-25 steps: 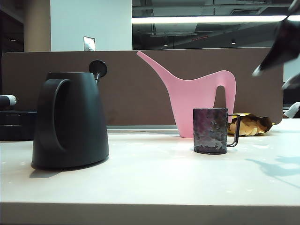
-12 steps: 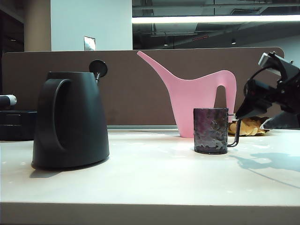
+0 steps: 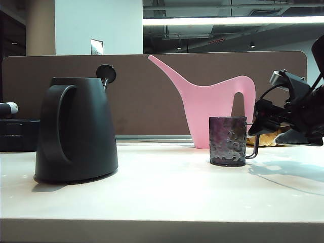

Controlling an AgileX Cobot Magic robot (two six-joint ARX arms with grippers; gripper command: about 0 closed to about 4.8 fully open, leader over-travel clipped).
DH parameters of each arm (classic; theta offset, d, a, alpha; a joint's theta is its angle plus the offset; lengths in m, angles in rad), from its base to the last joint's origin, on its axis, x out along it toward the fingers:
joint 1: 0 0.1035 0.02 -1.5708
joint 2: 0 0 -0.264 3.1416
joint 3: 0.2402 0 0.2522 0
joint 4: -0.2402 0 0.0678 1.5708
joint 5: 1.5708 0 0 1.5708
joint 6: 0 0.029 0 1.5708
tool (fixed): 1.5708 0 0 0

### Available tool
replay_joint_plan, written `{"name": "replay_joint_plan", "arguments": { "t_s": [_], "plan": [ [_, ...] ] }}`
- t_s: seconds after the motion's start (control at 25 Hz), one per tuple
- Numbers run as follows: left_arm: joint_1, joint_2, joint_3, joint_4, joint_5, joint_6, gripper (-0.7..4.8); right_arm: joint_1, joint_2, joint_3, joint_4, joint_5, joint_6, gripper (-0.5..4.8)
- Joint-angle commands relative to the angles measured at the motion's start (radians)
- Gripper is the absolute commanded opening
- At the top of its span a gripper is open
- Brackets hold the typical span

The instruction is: Pour the water from the cup into the kettle.

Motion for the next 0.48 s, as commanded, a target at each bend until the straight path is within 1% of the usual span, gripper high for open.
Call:
{"name": "replay_joint_plan", "arguments": {
  "t_s": [0.04, 0.2, 0.28, 0.32, 0.4, 0.44, 0.48],
  "plan": [
    [0.0, 0.001, 0.002, 0.009, 0.002, 0.004, -0.05, 0.001, 0.028, 0.038, 0.003, 0.003, 0.001, 3.64],
    [0.0, 0.001, 0.002, 0.01, 0.002, 0.004, -0.05, 0.001, 0.08, 0.09, -0.002, 0.003, 0.001, 3.6],
    [0.0, 0.001, 0.002, 0.01, 0.0, 0.004, -0.05, 0.001, 0.103, 0.112, -0.014, 0.002, 0.001, 2.97],
    [0.0, 0.001, 0.002, 0.01, 0.0, 0.005, -0.05, 0.001, 0.114, 0.121, -0.017, 0.002, 0.001, 2.76],
    [0.0, 0.001, 0.002, 0.01, 0.0, 0.005, -0.05, 0.001, 0.13, 0.138, -0.014, 0.002, 0.001, 2.52],
    [0.0, 0.001, 0.002, 0.01, -0.001, 0.005, -0.05, 0.001, 0.132, 0.145, -0.017, 0.002, 0.001, 2.16],
    [0.0, 0.001, 0.002, 0.01, -0.001, 0.005, -0.05, 0.001, 0.133, 0.147, -0.011, 0.002, 0.0, 1.43]
  ]
}}
